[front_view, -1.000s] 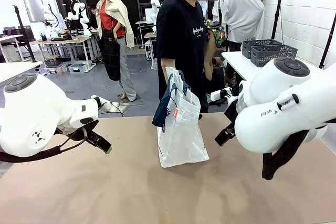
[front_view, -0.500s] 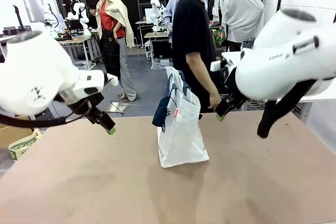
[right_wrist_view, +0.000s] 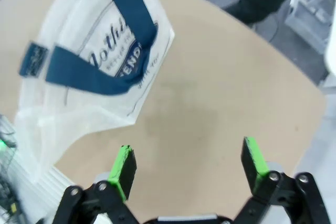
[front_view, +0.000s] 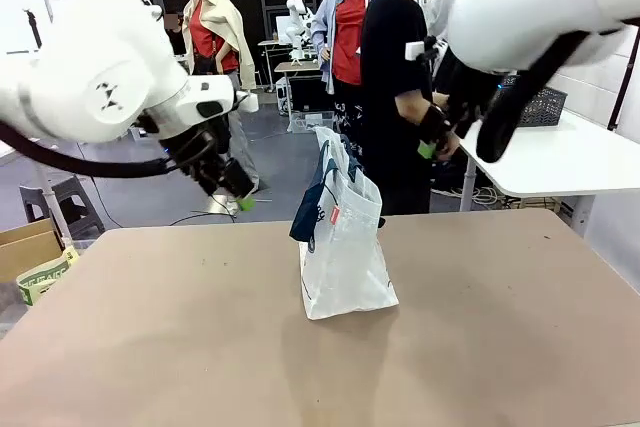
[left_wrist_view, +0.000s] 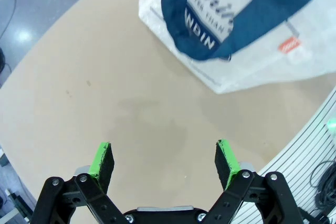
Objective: Transfer purchased items from the store into the shopping bag.
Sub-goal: Open the Reusable shopping bag in the center of the table.
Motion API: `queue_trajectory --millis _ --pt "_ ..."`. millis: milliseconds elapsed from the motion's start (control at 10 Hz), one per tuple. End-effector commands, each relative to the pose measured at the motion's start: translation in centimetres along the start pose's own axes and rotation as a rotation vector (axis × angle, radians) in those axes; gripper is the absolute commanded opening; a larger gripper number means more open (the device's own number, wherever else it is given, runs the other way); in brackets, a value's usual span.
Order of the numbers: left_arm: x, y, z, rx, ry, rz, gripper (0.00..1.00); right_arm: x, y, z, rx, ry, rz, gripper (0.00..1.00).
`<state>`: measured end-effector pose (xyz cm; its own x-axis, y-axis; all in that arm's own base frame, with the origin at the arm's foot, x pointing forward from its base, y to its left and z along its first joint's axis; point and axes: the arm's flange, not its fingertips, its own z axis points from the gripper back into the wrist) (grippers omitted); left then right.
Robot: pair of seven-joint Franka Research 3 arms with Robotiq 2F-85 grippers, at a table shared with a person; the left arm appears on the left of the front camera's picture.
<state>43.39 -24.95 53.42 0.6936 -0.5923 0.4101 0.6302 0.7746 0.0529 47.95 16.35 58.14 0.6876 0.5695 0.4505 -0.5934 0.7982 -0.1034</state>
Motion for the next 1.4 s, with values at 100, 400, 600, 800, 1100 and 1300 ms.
queue_trajectory --millis 100,400,600,800,1100,1300 --pt "0.0 0.0 0.0 0.0 0.0 0.0 1.0 0.0 0.0 0.0 0.0 0.0 0.0 1.0" --pt "2.0 -0.1 -0.7 -0.066 -0.007 0.093 1.0 1.8 -0.2 -0.3 -0.004 -0.007 0.009 1.0" --pt "5.1 -1.2 0.6 -0.096 -0.023 0.198 1.0 6.0 0.6 0.3 -0.027 -0.047 -0.082 1.0" --pt "6.9 -2.4 1.0 -0.113 -0.026 0.23 1.0 9.0 0.5 0.1 -0.003 -0.039 -0.084 1.0" --pt "6.6 -2.7 1.3 -0.106 -0.036 0.211 1.0 8.4 1.2 0.3 0.011 -0.061 -0.068 1.0" --pt "6.6 -2.7 1.3 -0.106 -0.036 0.211 1.0 8.4 1.2 0.3 0.011 -0.061 -0.068 1.0"
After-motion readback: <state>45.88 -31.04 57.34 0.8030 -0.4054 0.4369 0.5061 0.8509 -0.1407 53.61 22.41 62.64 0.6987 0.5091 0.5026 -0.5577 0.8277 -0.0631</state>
